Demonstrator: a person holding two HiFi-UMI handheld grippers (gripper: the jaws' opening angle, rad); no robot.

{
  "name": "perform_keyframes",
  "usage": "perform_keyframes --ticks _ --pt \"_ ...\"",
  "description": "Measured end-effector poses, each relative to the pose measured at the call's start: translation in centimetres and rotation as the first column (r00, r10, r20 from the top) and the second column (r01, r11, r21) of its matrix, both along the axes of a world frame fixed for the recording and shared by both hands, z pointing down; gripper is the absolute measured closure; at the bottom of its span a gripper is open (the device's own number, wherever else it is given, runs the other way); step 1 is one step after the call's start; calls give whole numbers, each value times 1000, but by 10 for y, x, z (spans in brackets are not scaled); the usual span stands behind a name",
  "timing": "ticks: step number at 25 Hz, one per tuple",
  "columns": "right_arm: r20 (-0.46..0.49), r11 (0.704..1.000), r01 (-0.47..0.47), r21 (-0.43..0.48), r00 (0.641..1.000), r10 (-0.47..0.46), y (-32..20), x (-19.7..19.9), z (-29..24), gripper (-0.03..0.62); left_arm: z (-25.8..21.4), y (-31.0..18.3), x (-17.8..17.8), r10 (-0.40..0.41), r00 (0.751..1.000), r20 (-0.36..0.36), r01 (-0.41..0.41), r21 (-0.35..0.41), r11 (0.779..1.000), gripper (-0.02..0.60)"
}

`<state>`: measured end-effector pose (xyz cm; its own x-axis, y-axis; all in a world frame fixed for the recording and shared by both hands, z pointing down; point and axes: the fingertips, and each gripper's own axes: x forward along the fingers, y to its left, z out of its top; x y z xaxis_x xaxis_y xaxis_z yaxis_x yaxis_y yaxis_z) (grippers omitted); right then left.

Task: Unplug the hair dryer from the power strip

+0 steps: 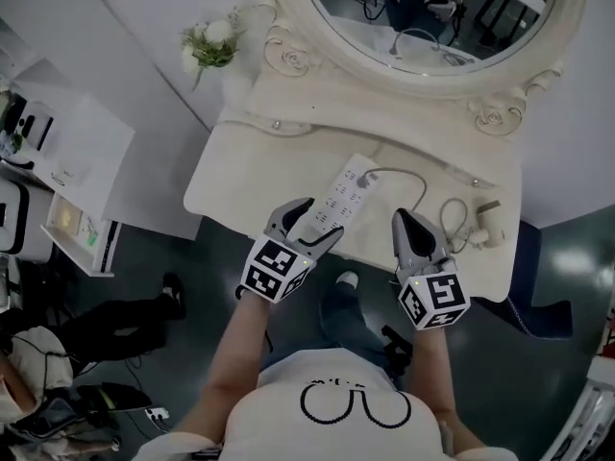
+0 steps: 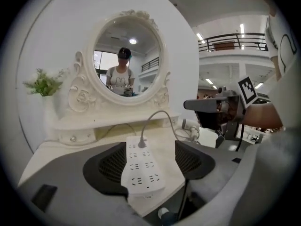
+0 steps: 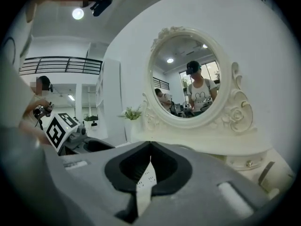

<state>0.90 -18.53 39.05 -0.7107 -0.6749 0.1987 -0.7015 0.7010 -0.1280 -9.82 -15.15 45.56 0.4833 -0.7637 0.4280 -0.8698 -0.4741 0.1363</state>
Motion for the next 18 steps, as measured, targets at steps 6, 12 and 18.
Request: perform_keyframes --ticks 6,12,18 --pt "2 999 -4 -48 1000 4 -39 -8 25 592 47 -39 9 94 995 12 -92 -136 986 259" --pt "-39 993 -27 -111 999 23 -46 -16 50 592 77 -50 22 212 977 29 -203 -176 963 259" --pt "-81 987 -67 -144 995 56 -54 -31 72 589 103 -64 20 339 937 85 -320 -184 930 261"
